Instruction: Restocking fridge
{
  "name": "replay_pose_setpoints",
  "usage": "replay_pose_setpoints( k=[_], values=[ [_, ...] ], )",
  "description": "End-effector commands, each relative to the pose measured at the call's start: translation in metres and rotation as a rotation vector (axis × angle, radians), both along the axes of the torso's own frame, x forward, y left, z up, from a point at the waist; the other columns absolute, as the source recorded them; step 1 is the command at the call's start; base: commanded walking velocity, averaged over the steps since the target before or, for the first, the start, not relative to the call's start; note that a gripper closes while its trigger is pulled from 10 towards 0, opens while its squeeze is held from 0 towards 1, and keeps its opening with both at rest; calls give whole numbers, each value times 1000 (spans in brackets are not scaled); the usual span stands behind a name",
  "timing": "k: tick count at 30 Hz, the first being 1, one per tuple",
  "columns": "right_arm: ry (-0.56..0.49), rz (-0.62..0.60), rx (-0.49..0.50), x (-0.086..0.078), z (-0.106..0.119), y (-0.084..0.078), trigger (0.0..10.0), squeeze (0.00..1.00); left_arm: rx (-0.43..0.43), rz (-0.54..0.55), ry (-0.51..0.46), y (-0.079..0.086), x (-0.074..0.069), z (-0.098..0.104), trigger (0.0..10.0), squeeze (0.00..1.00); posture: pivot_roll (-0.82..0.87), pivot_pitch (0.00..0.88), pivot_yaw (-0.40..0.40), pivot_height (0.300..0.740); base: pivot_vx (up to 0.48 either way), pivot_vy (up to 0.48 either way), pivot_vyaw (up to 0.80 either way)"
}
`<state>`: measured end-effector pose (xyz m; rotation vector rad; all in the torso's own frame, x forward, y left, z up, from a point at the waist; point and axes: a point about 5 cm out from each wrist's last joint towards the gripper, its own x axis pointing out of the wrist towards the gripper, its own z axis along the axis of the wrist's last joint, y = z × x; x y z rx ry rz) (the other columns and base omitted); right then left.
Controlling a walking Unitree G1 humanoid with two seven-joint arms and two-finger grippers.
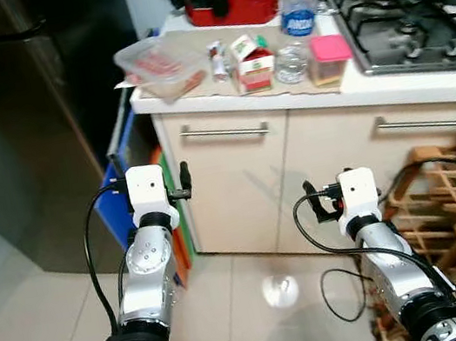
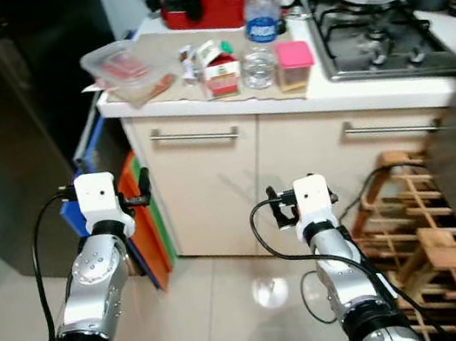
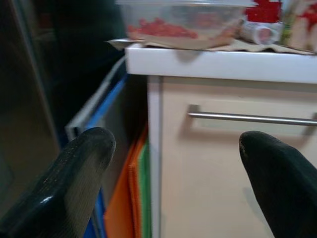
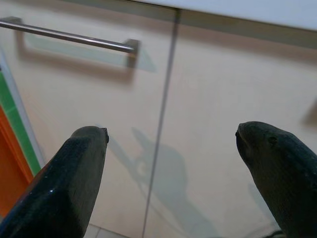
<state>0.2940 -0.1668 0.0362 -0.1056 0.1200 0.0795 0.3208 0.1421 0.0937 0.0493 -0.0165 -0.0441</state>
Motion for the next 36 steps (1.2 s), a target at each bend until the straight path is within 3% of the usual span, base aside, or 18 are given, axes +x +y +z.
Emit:
replay_pose_setpoints(
  k=[1,9,14,26,33,34,35,36],
  values=[
    [-1,2,4,2,1,2,10000,271,19,-10,-12,1,4,5,10000,0,-18,0,7,740,390,277,0],
    [-2,2,3,2,1,2,10000,275,45,-32,-8,-1,6,6,10000,0,-17,0,9,740,469,35,0],
    [-3,5,2,2,1,4,10000,271,53,-66,-7,-8,5,6,10000,0,-19,0,11,740,0,0,0],
    [-39,-20,-13,6,8,0,10000,271,49,-75,-19,-10,3,6,10000,0,-18,0,10,740,0,-460,0],
    [-111,-1,-14,22,32,5,10000,235,22,-56,-13,-7,2,5,10000,0,-19,0,12,740,80,-416,0],
    [-156,1,-9,30,45,6,10000,188,22,-49,-5,-6,3,4,10000,0,-19,0,14,740,0,0,0],
    [-156,1,-9,30,45,6,10000,188,22,-49,-5,-6,3,4,10000,0,-19,0,14,740,0,0,0],
    [-216,2,-3,40,62,6,10000,106,23,-46,-2,-6,3,4,10000,0,-20,0,14,740,0,0,0]
  ],
)
